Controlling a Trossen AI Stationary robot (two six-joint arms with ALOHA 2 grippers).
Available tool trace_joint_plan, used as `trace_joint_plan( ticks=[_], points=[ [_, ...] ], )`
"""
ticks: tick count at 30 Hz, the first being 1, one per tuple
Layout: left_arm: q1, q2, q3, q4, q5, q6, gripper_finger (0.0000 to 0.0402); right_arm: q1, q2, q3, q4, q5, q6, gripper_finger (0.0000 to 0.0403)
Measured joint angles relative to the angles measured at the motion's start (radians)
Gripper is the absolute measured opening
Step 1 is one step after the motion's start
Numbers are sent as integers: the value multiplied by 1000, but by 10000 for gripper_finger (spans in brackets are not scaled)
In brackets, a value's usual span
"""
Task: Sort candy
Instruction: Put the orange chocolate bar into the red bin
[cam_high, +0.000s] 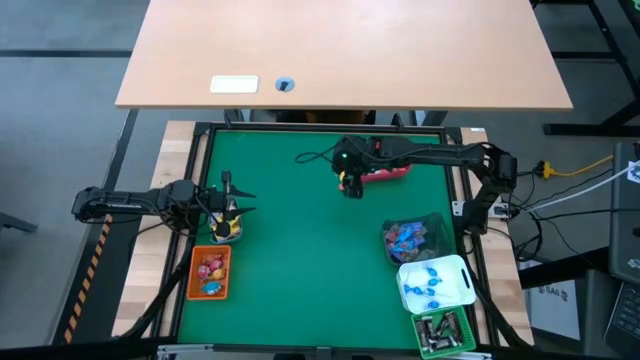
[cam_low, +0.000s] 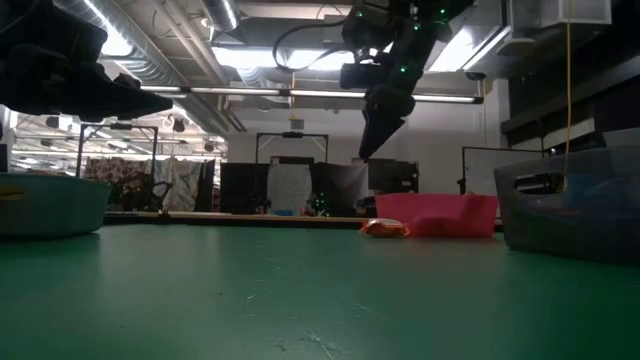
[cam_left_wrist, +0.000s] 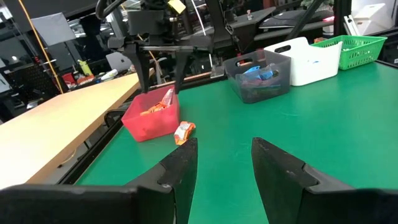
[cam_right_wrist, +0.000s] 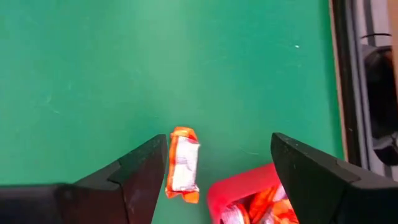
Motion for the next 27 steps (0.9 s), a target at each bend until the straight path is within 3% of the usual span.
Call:
trace_joint_plan(
  ticks=[27],
  points=[
    [0, 0, 0, 0, 0, 0, 141, 0, 284, 0, 19, 16, -21, 287]
  ],
)
